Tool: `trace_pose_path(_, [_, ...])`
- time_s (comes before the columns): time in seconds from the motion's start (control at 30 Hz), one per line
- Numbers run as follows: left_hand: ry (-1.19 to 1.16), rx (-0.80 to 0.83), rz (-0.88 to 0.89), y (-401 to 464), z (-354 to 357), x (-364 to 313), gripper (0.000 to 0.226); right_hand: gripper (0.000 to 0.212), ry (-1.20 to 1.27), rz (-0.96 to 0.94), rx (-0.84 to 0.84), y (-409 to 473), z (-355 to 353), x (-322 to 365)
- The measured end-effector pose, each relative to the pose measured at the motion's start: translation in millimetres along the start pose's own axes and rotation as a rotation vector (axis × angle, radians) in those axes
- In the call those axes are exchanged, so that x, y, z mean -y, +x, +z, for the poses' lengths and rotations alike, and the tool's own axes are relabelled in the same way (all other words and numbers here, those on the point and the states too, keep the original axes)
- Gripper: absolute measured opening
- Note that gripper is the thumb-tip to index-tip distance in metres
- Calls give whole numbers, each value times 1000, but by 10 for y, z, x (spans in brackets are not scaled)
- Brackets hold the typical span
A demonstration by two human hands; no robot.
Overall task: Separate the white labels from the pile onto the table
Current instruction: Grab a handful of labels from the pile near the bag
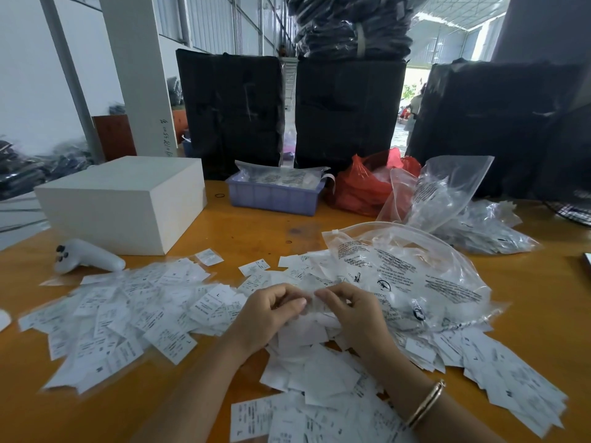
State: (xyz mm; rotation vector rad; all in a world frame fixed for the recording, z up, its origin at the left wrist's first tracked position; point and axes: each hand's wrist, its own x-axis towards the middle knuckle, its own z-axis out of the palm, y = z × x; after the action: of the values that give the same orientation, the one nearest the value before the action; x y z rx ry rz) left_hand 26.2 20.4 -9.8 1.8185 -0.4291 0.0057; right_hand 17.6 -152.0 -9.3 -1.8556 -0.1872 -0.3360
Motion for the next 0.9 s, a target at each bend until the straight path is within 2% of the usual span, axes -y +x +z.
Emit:
trace_pose_path(0.13, [-22,-26,-72,16,8,4,7,18,109,0,-103,28,-58,-12])
trace_pose_path(0.33, [-347,-272,-103,60,-28,-15,3,22,61,-17,-1,25,-13,-35])
trace_pose_path(0.43, [-357,-320,-117,60,-58,-12,7,22,65,-21,-6,27,-7,-34])
trace_pose_path(0.6, [-101,-258,-40,50,-17,2,22,19,-34,-40,-113,35,-36,-78])
trace_pose_path(0.7, [0,-182,17,43,13,1,23,19,-87,-67,-71,28,-19,-70])
trace_pose_path(0.8, [-20,-150,36,34,18,9,24,12,-151,-52,42,13,35,-76])
trace_pose_path(0.9, [-95,-133,-14,37,2,8,17,13,-124,-64,35,11,38,-80])
